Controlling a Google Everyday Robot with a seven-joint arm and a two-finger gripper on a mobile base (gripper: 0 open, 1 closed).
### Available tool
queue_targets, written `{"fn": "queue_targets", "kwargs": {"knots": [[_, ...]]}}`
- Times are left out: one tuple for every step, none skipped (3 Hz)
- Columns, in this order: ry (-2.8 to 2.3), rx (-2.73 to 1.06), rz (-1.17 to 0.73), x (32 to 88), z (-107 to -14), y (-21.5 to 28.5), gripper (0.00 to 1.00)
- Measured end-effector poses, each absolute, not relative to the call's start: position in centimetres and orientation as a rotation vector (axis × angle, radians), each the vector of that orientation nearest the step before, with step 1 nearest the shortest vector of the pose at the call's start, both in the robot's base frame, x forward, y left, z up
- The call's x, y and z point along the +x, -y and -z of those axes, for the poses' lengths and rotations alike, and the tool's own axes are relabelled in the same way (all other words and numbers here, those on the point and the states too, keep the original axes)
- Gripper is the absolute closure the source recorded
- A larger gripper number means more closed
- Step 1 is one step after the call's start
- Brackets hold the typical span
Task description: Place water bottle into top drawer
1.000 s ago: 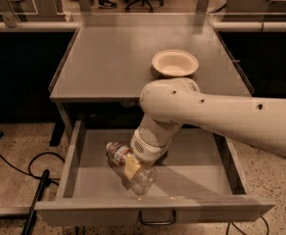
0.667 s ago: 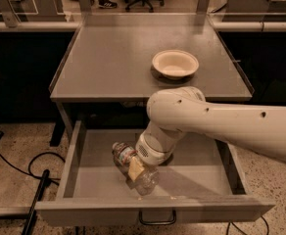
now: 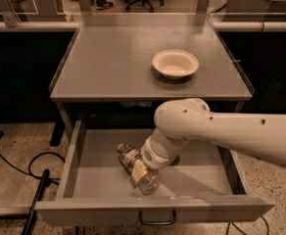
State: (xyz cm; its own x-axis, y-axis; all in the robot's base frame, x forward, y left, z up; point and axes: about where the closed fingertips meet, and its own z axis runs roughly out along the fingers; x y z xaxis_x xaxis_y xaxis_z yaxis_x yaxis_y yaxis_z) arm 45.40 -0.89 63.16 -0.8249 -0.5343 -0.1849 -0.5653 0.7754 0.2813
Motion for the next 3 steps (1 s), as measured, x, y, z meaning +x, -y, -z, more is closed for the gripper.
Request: {"fn": "queue_targets", "kwargs": {"knots": [[-2.870,-0.891,-0.501,45.43,-63.14,0.86,0.84],[-2.870,-0.891,-0.501,45.43,-63.14,0.86,0.63],[-2.870,-0.891,-0.501,45.42,-63.14,0.86,0.40]]}}
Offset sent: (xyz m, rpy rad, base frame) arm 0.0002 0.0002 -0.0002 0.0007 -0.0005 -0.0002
